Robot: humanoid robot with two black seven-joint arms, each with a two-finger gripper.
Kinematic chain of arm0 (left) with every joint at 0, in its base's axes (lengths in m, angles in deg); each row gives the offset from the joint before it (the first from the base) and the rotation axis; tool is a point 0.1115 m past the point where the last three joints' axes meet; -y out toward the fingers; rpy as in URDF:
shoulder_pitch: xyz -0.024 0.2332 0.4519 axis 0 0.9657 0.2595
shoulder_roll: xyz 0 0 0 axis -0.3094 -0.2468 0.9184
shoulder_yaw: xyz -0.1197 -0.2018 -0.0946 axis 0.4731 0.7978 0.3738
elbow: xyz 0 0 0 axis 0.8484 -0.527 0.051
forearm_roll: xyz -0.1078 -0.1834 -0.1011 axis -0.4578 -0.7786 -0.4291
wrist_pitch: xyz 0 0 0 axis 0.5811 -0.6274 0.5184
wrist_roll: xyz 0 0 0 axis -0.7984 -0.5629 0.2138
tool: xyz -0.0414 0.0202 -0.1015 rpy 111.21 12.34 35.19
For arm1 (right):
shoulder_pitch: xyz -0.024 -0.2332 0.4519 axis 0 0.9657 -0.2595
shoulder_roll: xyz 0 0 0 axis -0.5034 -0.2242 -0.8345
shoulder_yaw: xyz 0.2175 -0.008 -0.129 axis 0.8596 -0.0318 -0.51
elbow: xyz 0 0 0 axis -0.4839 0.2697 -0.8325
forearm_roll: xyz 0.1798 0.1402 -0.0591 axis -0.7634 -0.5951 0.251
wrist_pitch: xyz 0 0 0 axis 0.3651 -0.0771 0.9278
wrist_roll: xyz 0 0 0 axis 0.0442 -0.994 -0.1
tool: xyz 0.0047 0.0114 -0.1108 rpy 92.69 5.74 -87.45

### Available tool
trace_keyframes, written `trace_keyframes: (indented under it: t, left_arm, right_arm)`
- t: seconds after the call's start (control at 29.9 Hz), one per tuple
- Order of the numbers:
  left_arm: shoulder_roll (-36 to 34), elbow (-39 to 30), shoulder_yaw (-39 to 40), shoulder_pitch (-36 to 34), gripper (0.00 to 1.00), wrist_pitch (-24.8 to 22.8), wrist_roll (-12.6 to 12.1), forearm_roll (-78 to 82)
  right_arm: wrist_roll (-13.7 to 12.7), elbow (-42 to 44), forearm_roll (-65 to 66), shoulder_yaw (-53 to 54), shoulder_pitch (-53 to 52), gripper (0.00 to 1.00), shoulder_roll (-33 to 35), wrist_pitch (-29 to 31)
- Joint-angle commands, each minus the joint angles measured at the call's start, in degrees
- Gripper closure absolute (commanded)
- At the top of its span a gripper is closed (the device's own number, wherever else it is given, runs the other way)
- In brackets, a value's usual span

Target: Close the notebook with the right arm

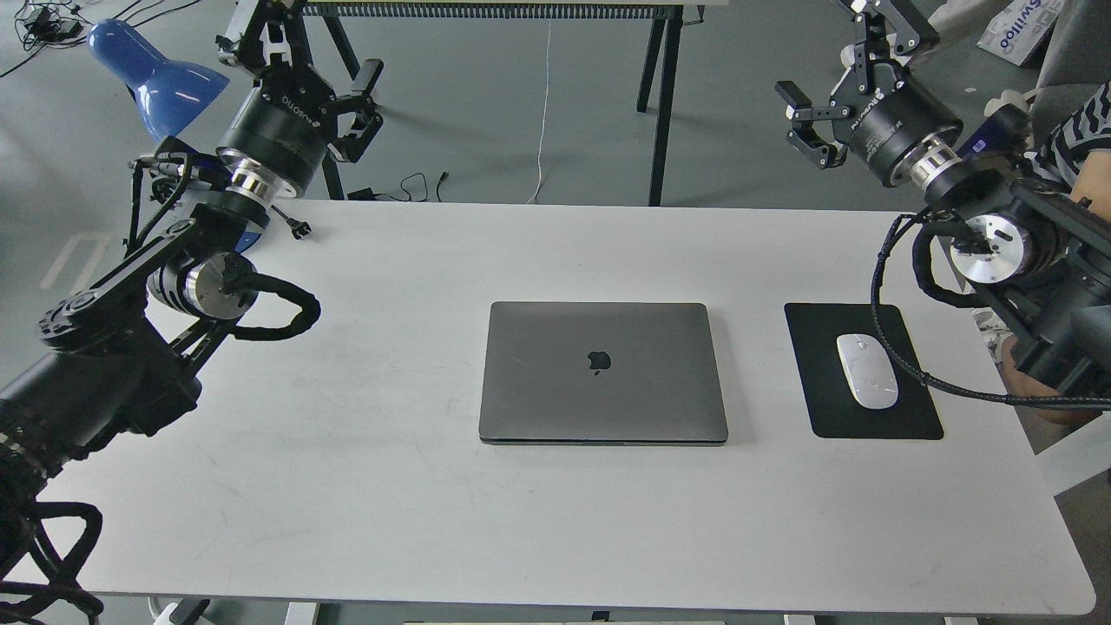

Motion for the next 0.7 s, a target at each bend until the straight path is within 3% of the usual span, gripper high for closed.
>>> trace_keyframes:
  t: [0.0, 0.27, 0.67]
  left_arm:
    - [0.00, -0.03, 0.00, 0.01, 0.00, 0.00, 0.00, -0.01]
    - [0.00, -0.03, 0.00, 0.01, 0.00, 0.00, 0.00, -0.01]
    - [0.09, -0.03, 0.00, 0.01, 0.00, 0.00, 0.00, -0.01]
  right_arm:
    - [1.20, 3.18, 0.00, 0.94, 0.27, 0.00, -2.73, 1.16]
    - [1.38, 3.80, 0.00, 9.55, 2.91, 0.00, -5.38, 0.20]
    - [1.38, 3.71, 0.00, 10.35, 3.00, 0.00, -7.22, -2.97]
